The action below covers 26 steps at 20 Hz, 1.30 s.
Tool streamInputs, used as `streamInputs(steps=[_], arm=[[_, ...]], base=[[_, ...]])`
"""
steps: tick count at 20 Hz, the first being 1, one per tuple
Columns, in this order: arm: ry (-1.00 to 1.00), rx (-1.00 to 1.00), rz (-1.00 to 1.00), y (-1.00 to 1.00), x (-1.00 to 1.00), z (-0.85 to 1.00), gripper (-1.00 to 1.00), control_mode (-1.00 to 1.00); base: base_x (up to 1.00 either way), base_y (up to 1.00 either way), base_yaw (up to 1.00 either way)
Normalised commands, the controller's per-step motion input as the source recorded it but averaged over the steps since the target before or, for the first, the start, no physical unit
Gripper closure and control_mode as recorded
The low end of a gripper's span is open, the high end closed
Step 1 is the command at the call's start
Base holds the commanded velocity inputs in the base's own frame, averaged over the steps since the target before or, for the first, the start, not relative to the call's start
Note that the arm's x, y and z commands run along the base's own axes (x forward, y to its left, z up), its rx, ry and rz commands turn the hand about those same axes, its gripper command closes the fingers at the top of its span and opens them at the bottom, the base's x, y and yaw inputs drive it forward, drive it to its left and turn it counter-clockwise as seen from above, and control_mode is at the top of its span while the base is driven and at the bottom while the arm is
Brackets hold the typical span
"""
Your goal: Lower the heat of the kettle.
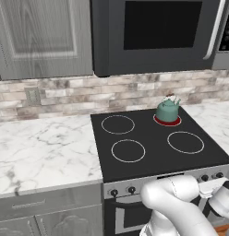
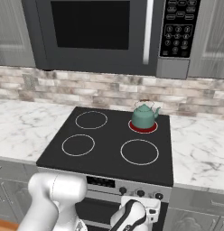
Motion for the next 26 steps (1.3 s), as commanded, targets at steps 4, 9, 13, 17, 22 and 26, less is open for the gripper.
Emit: streamInputs(steps=[4,9,13,17,22,26], arm=[[0.01,0.00,0.00,0.00,0.06,-0.10,-1.00,-1.00],[0.00,0.00,0.00,0.00,0.03,-0.05,-1.00,-1.00],[0.00,0.00,0.00,0.00,0.02,0.00,1.00,-1.00],[0.00,0.00,0.00,0.00,0.00,0.00,1.00,-1.00],[0.00,0.00,0.00,0.00,0.00,0.01,1.00,-1.00],[0.00,0.00,0.00,0.05,0.00,0.02,1.00,-1.00]], base=[[0.00,0.00,0.00],[0.00,0.00,0.00],[0.00,0.00,0.00],[0.00,0.00,0.00],[0.00,0.00,0.00],[0.00,0.00,0.00]])
